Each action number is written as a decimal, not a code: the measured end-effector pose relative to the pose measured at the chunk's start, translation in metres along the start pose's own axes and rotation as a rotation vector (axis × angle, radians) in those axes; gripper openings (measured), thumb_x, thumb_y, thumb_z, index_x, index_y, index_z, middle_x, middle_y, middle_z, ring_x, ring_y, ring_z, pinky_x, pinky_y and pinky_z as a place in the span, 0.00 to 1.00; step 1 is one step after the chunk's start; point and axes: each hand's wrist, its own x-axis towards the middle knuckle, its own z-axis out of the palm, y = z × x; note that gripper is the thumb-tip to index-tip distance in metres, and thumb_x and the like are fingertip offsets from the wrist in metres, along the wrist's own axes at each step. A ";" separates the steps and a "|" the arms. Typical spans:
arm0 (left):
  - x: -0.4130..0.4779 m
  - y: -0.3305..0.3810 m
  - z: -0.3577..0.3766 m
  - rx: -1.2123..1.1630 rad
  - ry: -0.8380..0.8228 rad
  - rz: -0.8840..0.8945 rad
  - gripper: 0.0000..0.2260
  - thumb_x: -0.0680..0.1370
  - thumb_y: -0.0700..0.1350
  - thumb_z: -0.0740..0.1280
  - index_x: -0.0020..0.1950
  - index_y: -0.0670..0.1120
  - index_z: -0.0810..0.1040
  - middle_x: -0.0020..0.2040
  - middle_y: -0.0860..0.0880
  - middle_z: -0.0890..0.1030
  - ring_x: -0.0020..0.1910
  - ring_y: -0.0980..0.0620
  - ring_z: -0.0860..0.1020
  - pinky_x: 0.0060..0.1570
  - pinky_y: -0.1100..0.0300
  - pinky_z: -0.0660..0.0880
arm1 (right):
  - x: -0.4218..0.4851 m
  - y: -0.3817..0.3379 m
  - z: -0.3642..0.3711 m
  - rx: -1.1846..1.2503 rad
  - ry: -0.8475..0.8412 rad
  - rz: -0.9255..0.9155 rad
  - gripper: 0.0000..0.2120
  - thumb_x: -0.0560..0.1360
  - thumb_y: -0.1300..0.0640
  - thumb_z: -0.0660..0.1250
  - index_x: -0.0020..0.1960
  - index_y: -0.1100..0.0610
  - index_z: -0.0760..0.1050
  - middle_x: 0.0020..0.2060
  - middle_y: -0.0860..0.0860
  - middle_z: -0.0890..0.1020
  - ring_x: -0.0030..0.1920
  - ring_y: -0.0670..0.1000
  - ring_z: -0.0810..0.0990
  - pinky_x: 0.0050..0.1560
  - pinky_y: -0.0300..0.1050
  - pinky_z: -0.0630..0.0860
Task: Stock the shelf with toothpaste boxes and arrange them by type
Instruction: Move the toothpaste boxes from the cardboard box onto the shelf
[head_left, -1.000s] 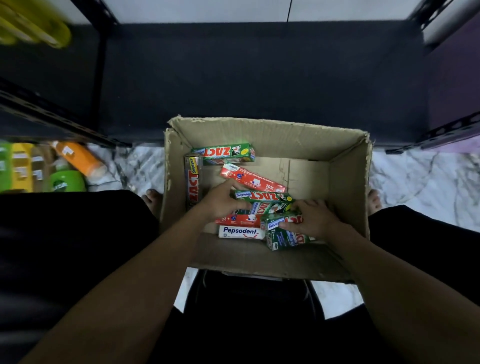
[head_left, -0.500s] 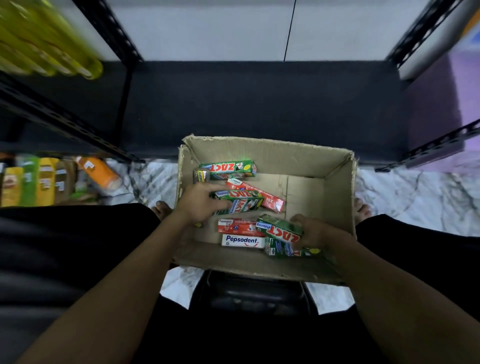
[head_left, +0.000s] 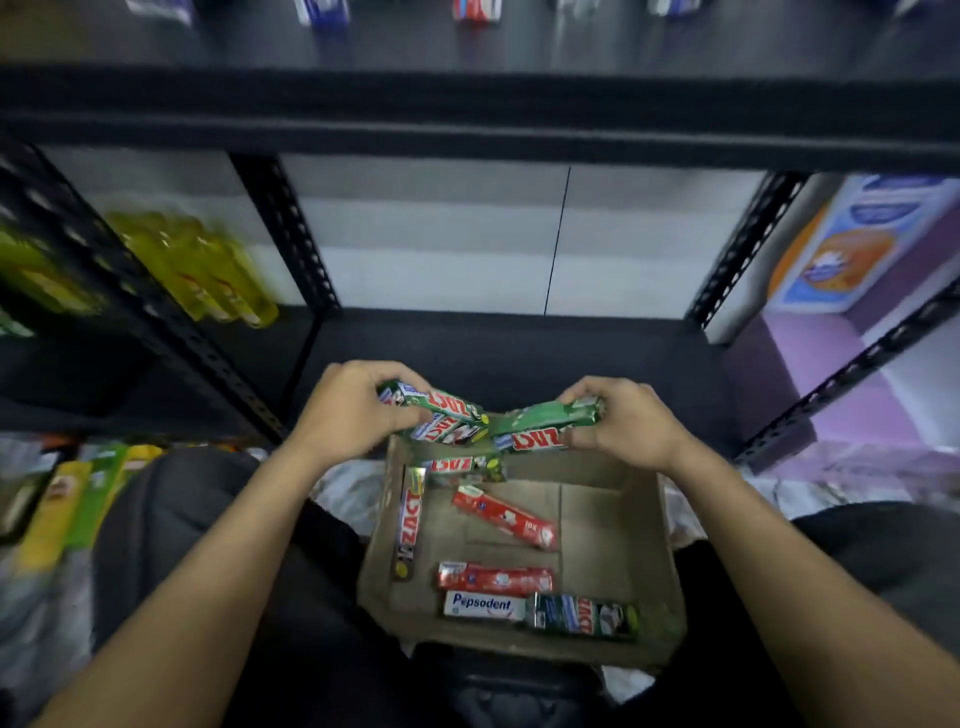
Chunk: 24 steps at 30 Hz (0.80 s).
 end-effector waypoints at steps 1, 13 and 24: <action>-0.003 0.012 -0.014 -0.009 0.043 0.024 0.10 0.64 0.51 0.81 0.42 0.58 0.85 0.33 0.56 0.83 0.27 0.59 0.73 0.31 0.62 0.71 | -0.002 -0.015 -0.012 0.023 0.056 -0.033 0.17 0.64 0.53 0.80 0.51 0.46 0.79 0.44 0.40 0.82 0.42 0.39 0.79 0.44 0.27 0.71; -0.038 0.124 -0.163 -0.102 0.342 0.274 0.11 0.66 0.48 0.81 0.44 0.54 0.82 0.42 0.57 0.86 0.38 0.57 0.83 0.39 0.55 0.81 | -0.046 -0.172 -0.136 0.059 0.367 -0.395 0.21 0.63 0.53 0.81 0.51 0.44 0.76 0.38 0.41 0.83 0.35 0.42 0.80 0.39 0.38 0.76; -0.058 0.138 -0.269 -0.309 0.757 0.478 0.09 0.69 0.43 0.79 0.46 0.50 0.82 0.51 0.53 0.85 0.51 0.56 0.84 0.47 0.52 0.82 | -0.027 -0.281 -0.192 0.322 0.545 -0.643 0.21 0.66 0.59 0.80 0.55 0.51 0.76 0.46 0.43 0.84 0.46 0.44 0.83 0.49 0.37 0.79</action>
